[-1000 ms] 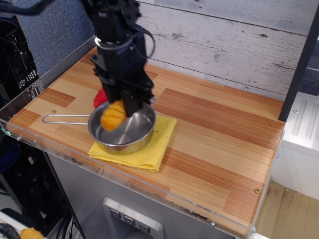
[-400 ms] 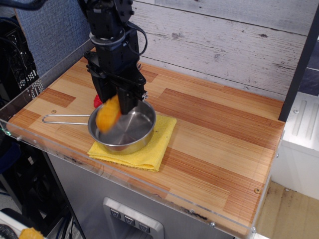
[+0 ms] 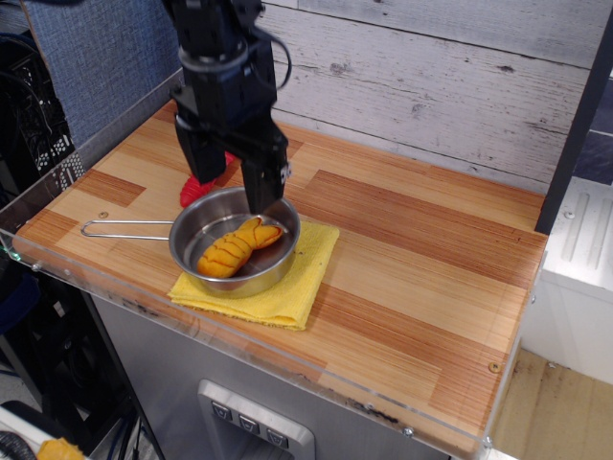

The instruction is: Place yellow object into the silver pot.

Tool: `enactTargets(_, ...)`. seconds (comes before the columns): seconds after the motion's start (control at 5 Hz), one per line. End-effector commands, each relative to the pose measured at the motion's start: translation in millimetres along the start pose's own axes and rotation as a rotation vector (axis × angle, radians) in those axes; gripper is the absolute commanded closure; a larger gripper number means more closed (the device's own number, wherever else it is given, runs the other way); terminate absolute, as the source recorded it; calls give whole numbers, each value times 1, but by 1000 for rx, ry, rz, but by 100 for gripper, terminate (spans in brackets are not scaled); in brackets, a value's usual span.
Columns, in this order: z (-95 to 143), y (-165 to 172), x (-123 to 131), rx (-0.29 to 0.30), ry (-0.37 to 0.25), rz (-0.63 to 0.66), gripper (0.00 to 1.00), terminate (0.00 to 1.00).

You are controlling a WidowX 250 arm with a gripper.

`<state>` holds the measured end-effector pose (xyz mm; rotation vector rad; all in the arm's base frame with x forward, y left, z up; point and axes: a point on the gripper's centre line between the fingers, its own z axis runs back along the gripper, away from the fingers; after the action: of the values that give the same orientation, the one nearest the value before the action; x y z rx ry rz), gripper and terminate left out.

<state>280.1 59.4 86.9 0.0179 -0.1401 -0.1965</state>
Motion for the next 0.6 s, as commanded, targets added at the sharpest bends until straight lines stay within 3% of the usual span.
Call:
enactTargets(0.0, 60, 20, 16, -16, -136, 51, 0, 0)
enactTargets(0.2, 58, 18, 19, -49, -95, 64, 0, 0)
enactTargets(0.4, 54, 16, 20, -64, -17, 67, 0, 0)
